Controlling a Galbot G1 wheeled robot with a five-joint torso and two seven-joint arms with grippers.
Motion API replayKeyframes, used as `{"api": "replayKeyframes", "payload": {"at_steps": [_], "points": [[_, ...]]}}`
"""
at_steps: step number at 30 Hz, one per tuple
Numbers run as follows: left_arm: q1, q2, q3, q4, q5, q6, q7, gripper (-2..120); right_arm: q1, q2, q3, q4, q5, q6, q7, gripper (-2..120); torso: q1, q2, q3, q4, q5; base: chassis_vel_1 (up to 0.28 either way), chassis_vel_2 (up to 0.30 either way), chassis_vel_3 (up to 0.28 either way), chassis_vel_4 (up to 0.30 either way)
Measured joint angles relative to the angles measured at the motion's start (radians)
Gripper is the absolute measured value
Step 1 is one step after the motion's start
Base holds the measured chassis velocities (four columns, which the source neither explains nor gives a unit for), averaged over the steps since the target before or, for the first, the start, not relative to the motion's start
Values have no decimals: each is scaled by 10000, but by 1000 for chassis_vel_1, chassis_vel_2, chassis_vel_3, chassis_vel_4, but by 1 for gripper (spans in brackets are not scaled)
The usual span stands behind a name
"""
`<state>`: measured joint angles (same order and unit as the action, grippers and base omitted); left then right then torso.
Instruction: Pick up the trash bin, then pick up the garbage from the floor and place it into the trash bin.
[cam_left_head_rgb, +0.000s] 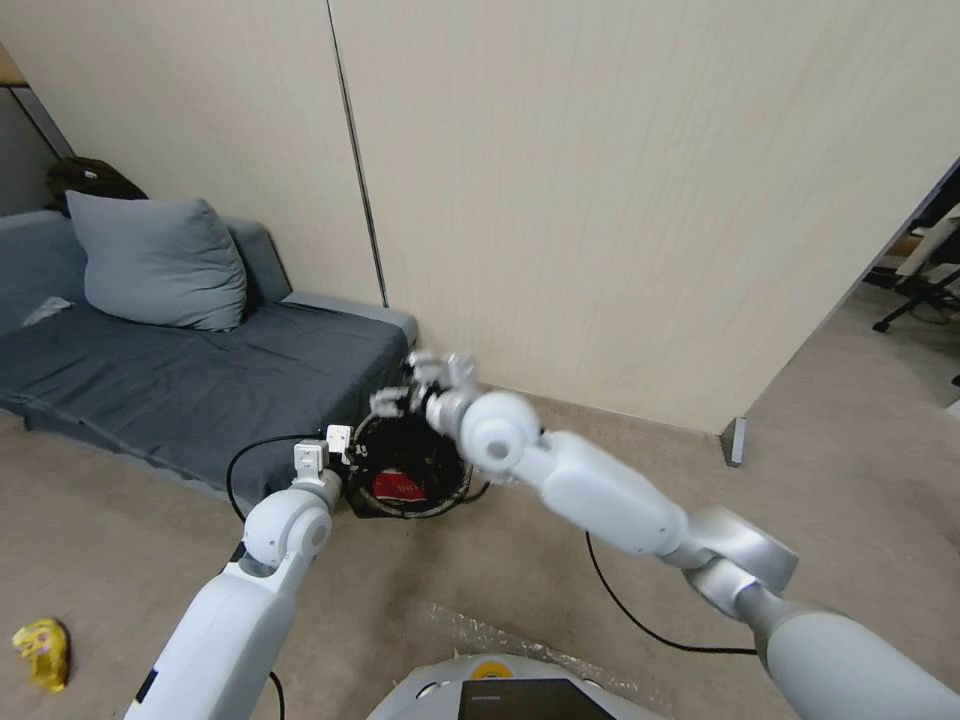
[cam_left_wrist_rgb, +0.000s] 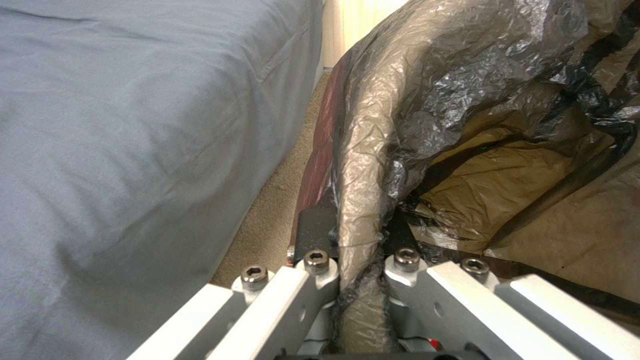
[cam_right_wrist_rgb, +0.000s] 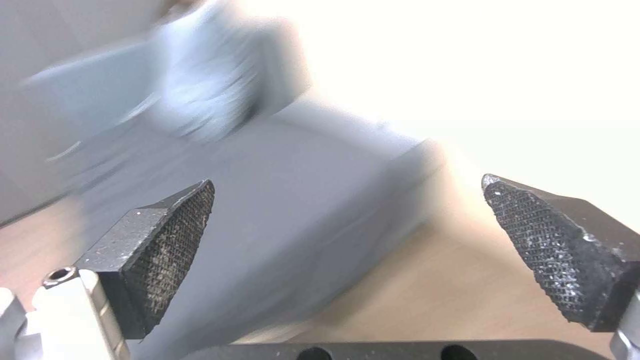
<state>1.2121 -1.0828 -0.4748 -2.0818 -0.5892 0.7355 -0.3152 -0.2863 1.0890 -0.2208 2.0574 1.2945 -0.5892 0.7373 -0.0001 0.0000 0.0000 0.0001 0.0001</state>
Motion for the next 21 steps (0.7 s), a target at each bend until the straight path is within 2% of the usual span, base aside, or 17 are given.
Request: {"api": "replayKeyframes", "payload": {"at_steps": [2,3,6,7,10,11,13,15,16,18,19,20,21], "points": [[35,-95,-2,-159,10,0,-83,0,-933,-758,801,99,-1456,284,-540,100,0,0,0,-4,3,0,0,0,0],[35,-95,-2,-159,10,0,-83,0,-933,-758,801,99,-1456,284,-540,100,0,0,0,-4,3,0,0,0,0],[126,-189,-12,-398,2,0,-121,0,-2767,-1474,2123,162,-3950,842,-1335,100,1,0,0,-7,5,0,0,0,0],[126,-189,-12,-398,2,0,-121,0,-2767,-1474,2123,162,-3950,842,-1335,100,1,0,0,-7,5,0,0,0,0],[235,-220,-54,-535,7,-1,-146,0,-5101,-1586,3739,241,-6686,1542,-2150,100,0,0,-1,-2,5,0,0,0,0],[235,-220,-54,-535,7,-1,-146,0,-5101,-1586,3739,241,-6686,1542,-2150,100,0,0,-1,-2,5,0,0,0,0],[319,-251,-89,-641,14,0,-156,0,-6529,-1357,4735,126,-8154,2161,-2495,100,0,0,-1,-4,4,0,0,0,0],[411,-336,-118,-773,52,0,-186,0,-7759,-753,5927,-44,-9765,2965,-2938,100,0,0,-1,-2,4,0,0,0,0],[411,-336,-118,-773,52,0,-186,0,-7759,-753,5927,-44,-9765,2965,-2938,100,0,0,-1,-2,4,0,0,0,0],[502,-394,-164,-887,123,-1,-193,0,-8651,-111,6729,-154,-10882,3655,-3417,100,0,0,-1,0,0,0,0,0,0],[502,-394,-164,-887,123,-1,-193,0,-8651,-111,6729,-154,-10882,3655,-3417,100,0,0,-1,0,0,0,0,0,0],[572,-417,-192,-950,148,-1,-195,0,-9294,413,7282,-259,-11536,4160,-3736,100,0,0,-1,3,2,0,0,0,0],[634,-424,-228,-1011,177,-1,-196,0,-9852,943,7756,-399,-11962,4701,-3946,100,0,1,-2,-5,0,0,0,0,0]]}}
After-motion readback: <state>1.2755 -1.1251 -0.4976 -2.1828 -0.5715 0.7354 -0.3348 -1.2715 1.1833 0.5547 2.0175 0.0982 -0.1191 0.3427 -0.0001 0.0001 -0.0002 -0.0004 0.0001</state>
